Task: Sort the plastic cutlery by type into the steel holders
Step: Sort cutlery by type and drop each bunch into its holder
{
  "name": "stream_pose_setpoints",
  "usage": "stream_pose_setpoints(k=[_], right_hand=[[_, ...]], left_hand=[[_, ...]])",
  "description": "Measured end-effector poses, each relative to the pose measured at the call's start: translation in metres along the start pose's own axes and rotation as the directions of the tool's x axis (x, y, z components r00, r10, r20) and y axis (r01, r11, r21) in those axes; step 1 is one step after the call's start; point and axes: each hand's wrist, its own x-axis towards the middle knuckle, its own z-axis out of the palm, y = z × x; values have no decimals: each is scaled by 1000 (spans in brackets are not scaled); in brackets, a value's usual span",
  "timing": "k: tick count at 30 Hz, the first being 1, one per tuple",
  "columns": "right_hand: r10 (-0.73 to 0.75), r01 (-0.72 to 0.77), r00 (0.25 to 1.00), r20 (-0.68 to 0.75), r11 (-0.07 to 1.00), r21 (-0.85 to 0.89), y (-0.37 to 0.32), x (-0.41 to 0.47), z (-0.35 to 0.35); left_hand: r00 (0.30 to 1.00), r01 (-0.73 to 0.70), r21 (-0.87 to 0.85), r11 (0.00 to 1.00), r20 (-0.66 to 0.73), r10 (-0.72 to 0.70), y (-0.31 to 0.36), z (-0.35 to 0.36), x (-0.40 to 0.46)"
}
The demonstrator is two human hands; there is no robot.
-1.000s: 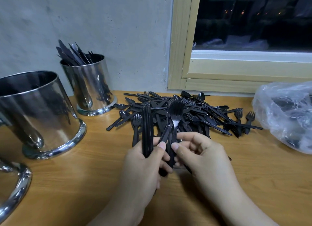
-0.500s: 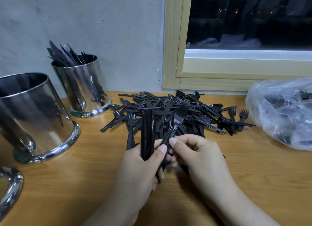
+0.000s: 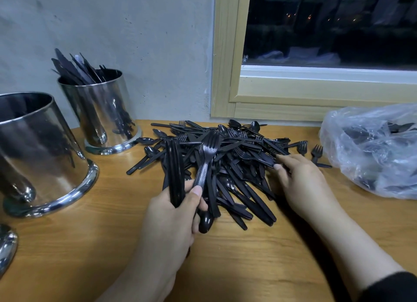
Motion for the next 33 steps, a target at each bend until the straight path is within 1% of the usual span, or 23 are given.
stream_pose_setpoints(k=[3,6,10,14,19,24,27,30,31,33], right_hand=[[22,-18,997,80,998,-58,-2,1,4],[43,-38,995,85,997,-64,-6,0,4],[88,-88,994,66,996,-4,-9,-2,-1],[119,-126,987,105,990,60,-13,-4,-3],[95,-108,985,144,991,80,-15,-4,-2],[103,-122,986,134,981,149,-12,-5,-4],[110,-121,992,57,961,249,-14,-10,-11],[93,-70,995,-40,917,392,-25,-18,-21],[88,-61,995,-38,885,462,-32,-22,-23],[82,-90,996,43,771,631,-49,-33,-23]], left_hand=[[1000,-5,-20,1000,-15,4,0,0,0],[1000,-7,-10,1000,-11,7,-1,-1,0],[1000,-9,28,1000,-17,10,-4,-2,3],[1000,-13,14,1000,-15,13,-4,-3,2],[1000,-6,33,999,1,6,-4,-3,2],[998,35,66,997,45,-38,-3,-4,0],[999,32,61,998,25,-34,-1,-3,1],[1000,27,42,999,-17,-27,0,-1,3],[999,30,39,999,-24,-30,0,-1,2],[999,43,36,998,-28,-42,2,0,1]])
